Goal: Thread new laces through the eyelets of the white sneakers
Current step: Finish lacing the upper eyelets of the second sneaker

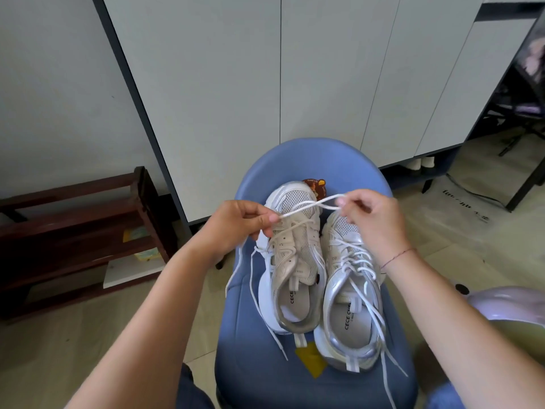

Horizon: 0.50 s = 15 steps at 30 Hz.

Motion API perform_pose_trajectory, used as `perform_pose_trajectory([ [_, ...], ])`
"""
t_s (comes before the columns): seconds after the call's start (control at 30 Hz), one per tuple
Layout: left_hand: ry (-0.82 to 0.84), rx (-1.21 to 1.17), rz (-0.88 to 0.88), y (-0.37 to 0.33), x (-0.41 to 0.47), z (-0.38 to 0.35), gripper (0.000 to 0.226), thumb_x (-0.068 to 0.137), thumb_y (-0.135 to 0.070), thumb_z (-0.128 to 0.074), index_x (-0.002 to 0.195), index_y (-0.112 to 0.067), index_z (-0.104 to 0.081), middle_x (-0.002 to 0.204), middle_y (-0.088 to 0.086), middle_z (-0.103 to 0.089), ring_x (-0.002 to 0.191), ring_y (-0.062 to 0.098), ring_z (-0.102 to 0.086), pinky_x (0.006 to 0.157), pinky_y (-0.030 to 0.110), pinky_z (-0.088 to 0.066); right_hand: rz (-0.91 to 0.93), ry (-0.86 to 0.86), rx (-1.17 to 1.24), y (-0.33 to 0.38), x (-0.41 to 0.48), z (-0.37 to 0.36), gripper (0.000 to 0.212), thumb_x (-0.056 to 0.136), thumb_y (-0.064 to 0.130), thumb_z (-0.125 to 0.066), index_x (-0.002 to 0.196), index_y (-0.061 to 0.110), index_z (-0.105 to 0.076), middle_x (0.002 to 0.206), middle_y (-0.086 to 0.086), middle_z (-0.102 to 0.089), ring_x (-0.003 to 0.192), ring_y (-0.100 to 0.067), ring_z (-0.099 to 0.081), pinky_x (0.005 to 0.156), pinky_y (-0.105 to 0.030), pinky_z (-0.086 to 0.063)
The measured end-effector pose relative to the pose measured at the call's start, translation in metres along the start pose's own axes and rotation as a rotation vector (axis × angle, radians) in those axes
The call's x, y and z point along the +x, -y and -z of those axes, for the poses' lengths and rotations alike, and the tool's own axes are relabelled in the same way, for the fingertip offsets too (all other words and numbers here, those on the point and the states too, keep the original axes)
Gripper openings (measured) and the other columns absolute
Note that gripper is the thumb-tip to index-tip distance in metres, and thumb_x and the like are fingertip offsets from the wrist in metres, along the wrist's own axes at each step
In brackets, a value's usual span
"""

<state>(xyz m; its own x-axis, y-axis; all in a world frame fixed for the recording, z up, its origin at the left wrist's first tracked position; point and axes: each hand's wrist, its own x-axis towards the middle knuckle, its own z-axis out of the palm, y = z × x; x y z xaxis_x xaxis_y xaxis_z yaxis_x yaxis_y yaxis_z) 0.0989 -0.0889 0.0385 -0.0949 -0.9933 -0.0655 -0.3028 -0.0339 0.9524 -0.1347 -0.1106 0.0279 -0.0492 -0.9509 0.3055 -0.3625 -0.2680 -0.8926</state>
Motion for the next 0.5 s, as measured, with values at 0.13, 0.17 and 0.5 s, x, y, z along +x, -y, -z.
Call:
perform_pose_trajectory([
  [0.13,-0.017,0.029,0.036,0.007,-0.002,0.018,0.008,0.086,-0.019,-0.069,0.086,-0.013,-0.074,0.065,-0.003,-0.067,0.051,0.002,-0.046,0.051,0.010,-0.039,-0.283,-0.234,0.275,-0.014,0.013,0.021,0.010,0.089,0.011,-0.060,0.088,0.009,-0.069,0.060,-0.001,-0.057,0.045,0.002,-0.048,0.049,-0.010,-0.043],
  [0.17,-0.015,0.068,0.053,0.010,-0.003,0.022,0.006,0.086,-0.018,-0.069,0.086,-0.014,-0.074,0.067,-0.003,-0.069,0.053,0.003,-0.049,0.056,0.012,-0.043,-0.352,-0.290,0.337,-0.018,0.017,0.027,0.009,0.089,0.010,-0.060,0.087,0.008,-0.069,0.055,0.001,-0.057,0.043,0.001,-0.047,0.046,-0.010,-0.041],
  [0.5,0.037,0.054,0.056,0.005,-0.007,0.003,0.006,0.086,-0.015,-0.069,0.087,-0.011,-0.073,0.071,-0.001,-0.071,0.061,0.004,-0.056,0.061,0.011,-0.047,0.199,0.100,-0.278,0.008,-0.006,-0.004,0.039,0.087,0.012,-0.061,0.125,0.014,-0.056,0.121,0.001,-0.057,0.115,-0.013,-0.050,0.104,-0.026,-0.035],
])
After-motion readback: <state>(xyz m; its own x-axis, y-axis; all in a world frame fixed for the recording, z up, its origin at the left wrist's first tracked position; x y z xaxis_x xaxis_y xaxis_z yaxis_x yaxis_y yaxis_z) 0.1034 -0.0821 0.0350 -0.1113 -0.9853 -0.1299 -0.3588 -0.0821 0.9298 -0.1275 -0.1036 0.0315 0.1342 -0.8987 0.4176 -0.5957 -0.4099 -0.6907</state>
